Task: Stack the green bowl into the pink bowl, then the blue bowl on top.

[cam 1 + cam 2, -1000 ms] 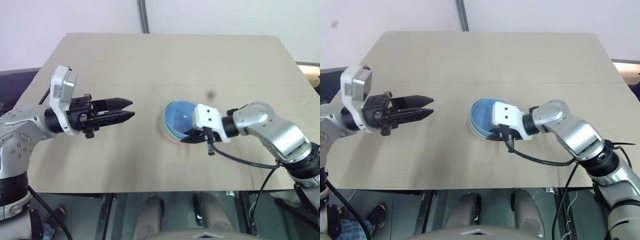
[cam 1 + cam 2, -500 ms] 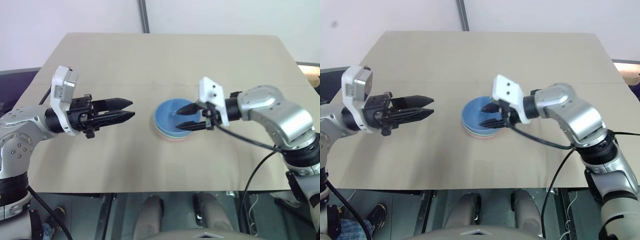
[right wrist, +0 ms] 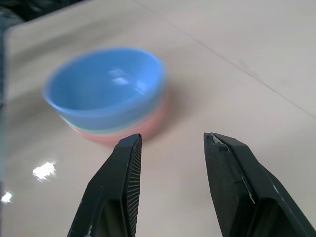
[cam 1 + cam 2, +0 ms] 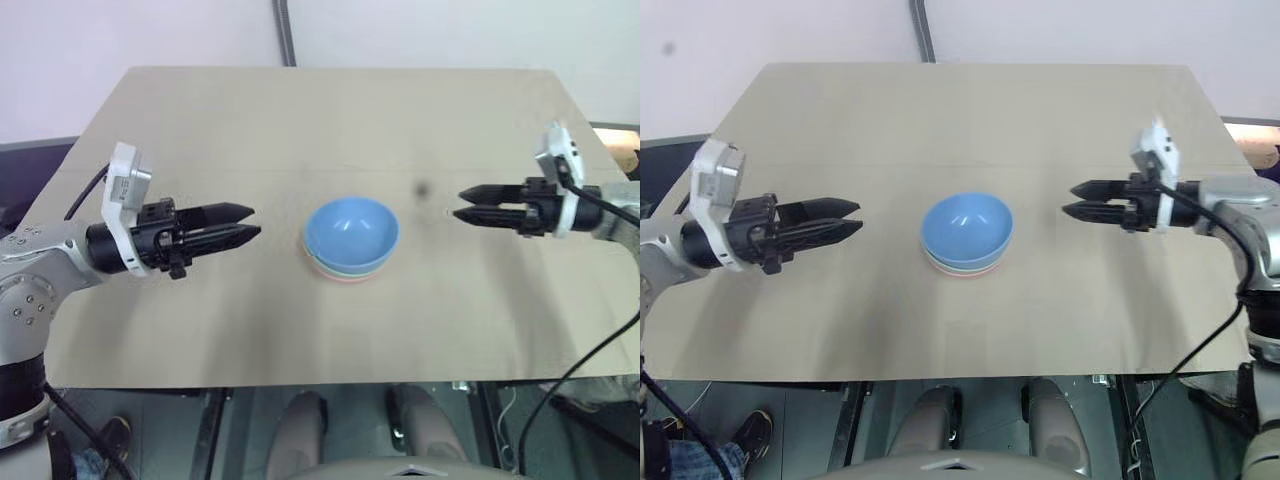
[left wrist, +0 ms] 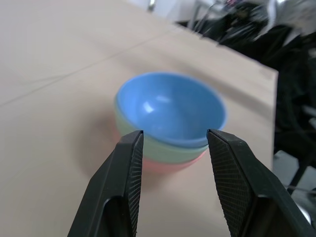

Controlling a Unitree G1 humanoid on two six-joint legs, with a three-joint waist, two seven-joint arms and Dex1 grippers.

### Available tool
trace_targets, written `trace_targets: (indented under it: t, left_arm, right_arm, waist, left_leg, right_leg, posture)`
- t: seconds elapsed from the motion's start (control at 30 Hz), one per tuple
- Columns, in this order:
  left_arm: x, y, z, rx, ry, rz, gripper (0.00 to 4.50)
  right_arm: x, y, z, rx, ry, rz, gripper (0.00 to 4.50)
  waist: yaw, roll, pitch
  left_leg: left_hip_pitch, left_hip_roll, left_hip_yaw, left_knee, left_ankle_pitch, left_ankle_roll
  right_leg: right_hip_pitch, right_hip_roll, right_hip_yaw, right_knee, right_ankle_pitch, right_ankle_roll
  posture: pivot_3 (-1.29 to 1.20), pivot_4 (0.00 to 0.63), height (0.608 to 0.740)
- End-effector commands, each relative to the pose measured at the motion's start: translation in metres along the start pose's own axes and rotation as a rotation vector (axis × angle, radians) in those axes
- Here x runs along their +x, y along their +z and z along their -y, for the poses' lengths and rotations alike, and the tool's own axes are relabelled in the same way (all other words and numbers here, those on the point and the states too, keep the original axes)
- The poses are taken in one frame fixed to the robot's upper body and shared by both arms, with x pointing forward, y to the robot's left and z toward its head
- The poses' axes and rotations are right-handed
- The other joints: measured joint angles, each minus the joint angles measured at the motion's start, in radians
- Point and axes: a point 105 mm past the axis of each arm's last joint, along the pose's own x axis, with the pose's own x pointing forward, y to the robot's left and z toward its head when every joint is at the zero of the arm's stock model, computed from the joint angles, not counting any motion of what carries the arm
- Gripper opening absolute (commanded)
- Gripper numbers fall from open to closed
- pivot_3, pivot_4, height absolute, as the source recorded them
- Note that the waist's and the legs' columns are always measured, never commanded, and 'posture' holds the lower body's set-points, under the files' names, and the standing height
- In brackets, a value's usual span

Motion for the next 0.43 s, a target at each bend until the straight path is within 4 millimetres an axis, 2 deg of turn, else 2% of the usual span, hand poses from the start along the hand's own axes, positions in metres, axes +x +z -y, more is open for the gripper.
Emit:
trace_targets:
  t: [0.03, 0.17, 0.43]
  left_arm:
    - [-0.011, 0.007, -0.005, 0.042, 0.070, 0.002, 2.15]
    - [-0.014, 0.005, -0.007, 0.056, 0.088, 0.007, 2.15]
    - [-0.018, 0.001, -0.003, 0.087, 0.059, 0.004, 2.15]
  right_arm:
    - [-0.024, 0.005, 0.011, -0.033, -0.069, 0.024, 2.24]
    - [-0.041, -0.007, 0.016, -0.006, -0.094, 0.007, 2.24]
    - [-0.047, -0.010, 0.012, -0.044, -0.061, 0.019, 2.24]
  waist:
    - [0.000, 0.000, 0.000]
    - [0.002, 0.000, 0.000]
    - [-0.001, 0.000, 0.000]
  left_leg:
    - [0.000, 0.000, 0.000, 0.000, 0.000, 0.000]
    - [0.000, 0.000, 0.000, 0.000, 0.000, 0.000]
    - [0.000, 0.000, 0.001, 0.000, 0.000, 0.000]
  right_leg:
    - [0.000, 0.000, 0.000, 0.000, 0.000, 0.000]
    - [0.000, 0.000, 0.000, -0.001, 0.000, 0.000]
    - [0.000, 0.000, 0.001, 0.000, 0.000, 0.000]
  posture:
    - [0.00, 0.150, 0.740]
    - [0.00, 0.150, 0.740]
    - [0.00, 0.150, 0.740]
